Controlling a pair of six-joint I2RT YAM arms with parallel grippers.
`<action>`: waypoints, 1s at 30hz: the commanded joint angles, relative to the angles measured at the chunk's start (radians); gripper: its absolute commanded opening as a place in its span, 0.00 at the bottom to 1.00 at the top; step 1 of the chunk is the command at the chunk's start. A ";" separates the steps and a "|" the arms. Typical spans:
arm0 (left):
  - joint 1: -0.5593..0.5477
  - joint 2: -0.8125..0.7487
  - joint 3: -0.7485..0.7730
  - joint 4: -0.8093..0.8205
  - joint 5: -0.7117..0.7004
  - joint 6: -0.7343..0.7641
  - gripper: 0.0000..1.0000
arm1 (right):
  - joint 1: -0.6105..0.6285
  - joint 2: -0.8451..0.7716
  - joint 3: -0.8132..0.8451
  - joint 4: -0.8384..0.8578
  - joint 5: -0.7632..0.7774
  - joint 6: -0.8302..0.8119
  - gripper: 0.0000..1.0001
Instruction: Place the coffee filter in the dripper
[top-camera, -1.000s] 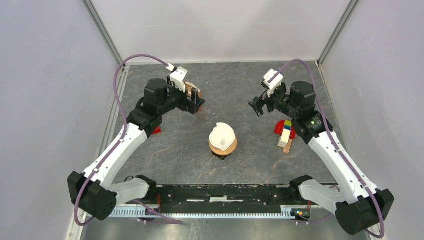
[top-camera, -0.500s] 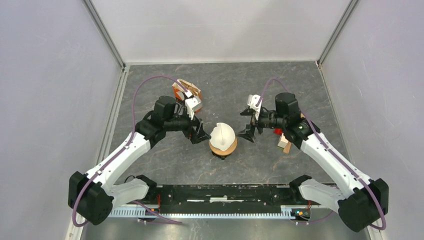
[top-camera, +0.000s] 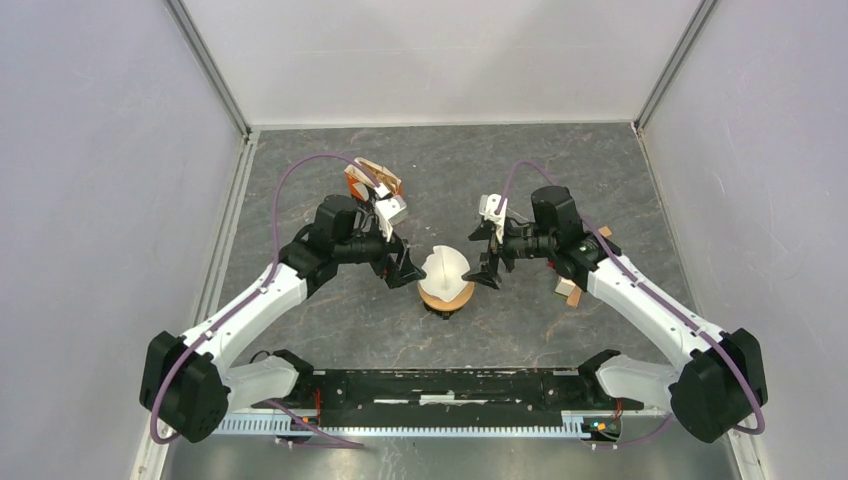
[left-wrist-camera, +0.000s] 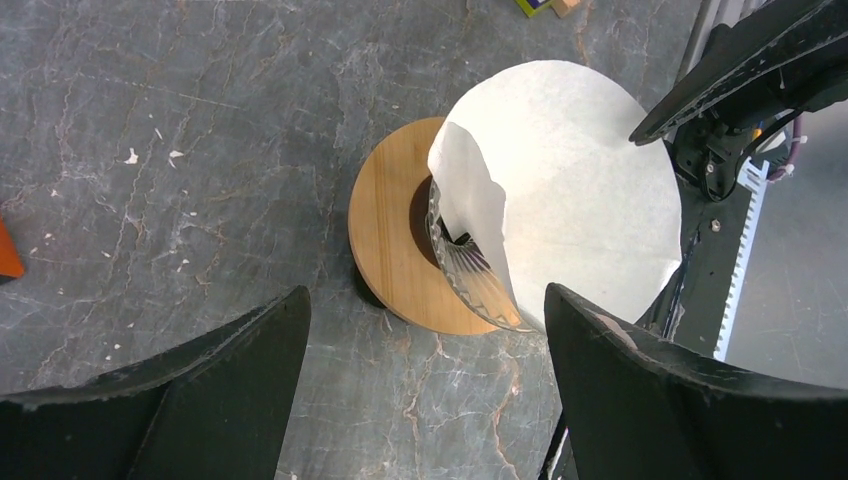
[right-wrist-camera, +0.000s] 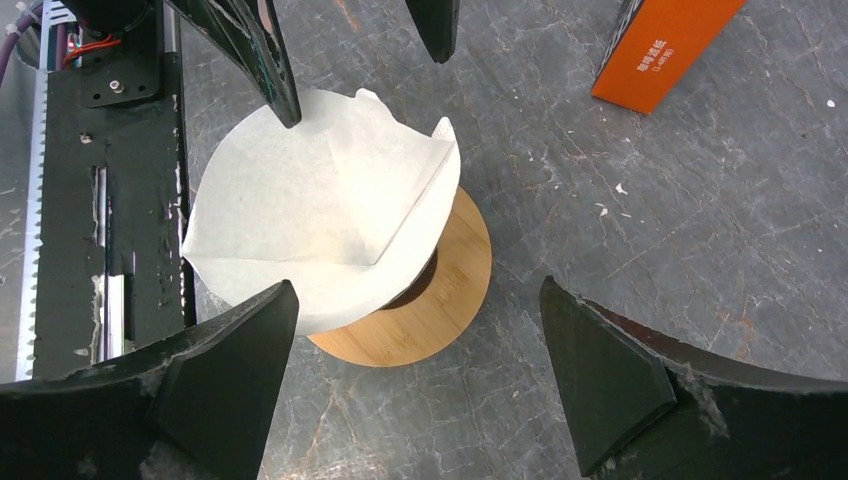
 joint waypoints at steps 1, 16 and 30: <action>-0.005 -0.003 -0.027 0.045 0.008 0.046 0.92 | 0.005 -0.001 -0.003 0.039 0.008 0.001 0.98; -0.005 -0.004 -0.061 0.063 -0.038 0.087 0.92 | 0.009 0.015 -0.028 0.048 0.050 -0.006 0.98; -0.005 -0.010 -0.007 0.033 -0.034 0.101 0.93 | 0.011 0.013 0.074 -0.016 0.026 -0.007 0.98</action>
